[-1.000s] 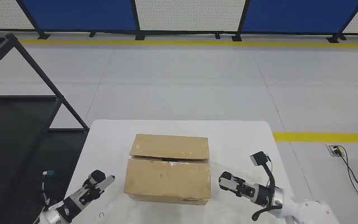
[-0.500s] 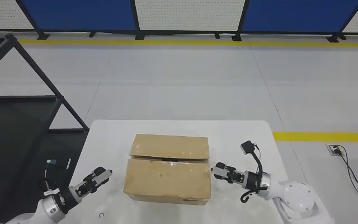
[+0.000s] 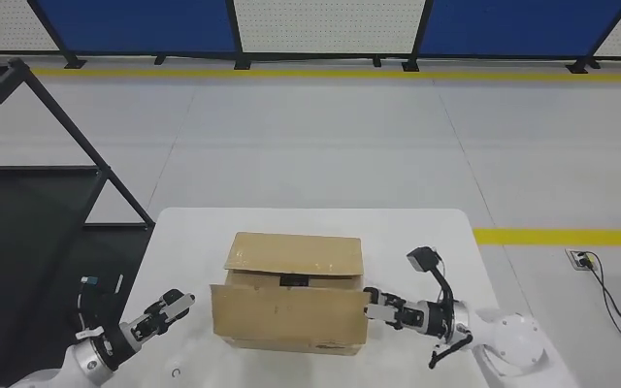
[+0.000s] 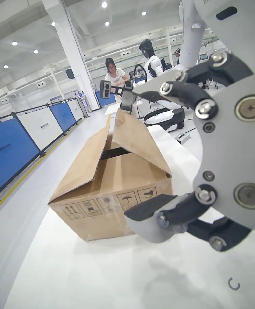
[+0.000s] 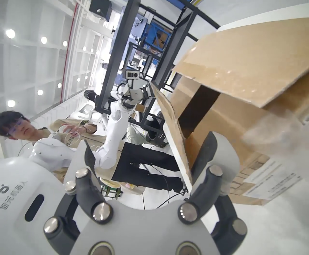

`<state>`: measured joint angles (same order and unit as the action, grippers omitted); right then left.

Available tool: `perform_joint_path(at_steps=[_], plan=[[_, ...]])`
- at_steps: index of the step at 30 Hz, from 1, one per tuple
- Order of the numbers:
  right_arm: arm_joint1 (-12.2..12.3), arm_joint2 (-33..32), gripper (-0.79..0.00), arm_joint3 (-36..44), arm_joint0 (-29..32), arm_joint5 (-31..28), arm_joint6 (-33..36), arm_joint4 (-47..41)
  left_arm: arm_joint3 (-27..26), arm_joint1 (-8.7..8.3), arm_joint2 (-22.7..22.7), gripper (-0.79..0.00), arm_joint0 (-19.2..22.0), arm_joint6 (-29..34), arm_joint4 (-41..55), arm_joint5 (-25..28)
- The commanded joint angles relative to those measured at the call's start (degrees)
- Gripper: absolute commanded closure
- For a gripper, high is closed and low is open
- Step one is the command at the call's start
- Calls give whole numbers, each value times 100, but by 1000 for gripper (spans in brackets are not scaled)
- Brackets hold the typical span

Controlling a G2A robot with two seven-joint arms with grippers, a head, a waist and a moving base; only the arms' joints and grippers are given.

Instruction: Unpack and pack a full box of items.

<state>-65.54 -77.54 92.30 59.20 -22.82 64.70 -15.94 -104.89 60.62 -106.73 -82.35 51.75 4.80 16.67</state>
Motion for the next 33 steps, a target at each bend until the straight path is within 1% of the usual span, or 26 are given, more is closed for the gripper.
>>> perform_joint_path(at_steps=[1, 3, 10, 14, 19, 29, 33], plan=[[22, -52, -785, 76, 43, -67, 189, -188, 0, 0, 0, -785, 0, 0, 0, 0], [48, -102, -785, 158, 102, -152, 377, -329, 0, 0, 0, -785, 0, 0, 0, 0], [141, -249, -785, 733, 414, -369, 821, -392, 0, 0, 0, -785, 0, 0, 0, 0], [197, -210, -785, 1029, 584, -415, 1177, -195, 0, 0, 0, -785, 0, 0, 0, 0], [258, -49, -785, 1300, 746, -378, 1298, 110, 0, 0, 0, -785, 0, 0, 0, 0], [337, 334, -785, 1078, 812, -311, 1365, 509, 0, 0, 0, -785, 0, 0, 0, 0], [329, 578, -785, 983, 788, -217, 1209, 809, 0, 0, 0, -785, 0, 0, 0, 0]])
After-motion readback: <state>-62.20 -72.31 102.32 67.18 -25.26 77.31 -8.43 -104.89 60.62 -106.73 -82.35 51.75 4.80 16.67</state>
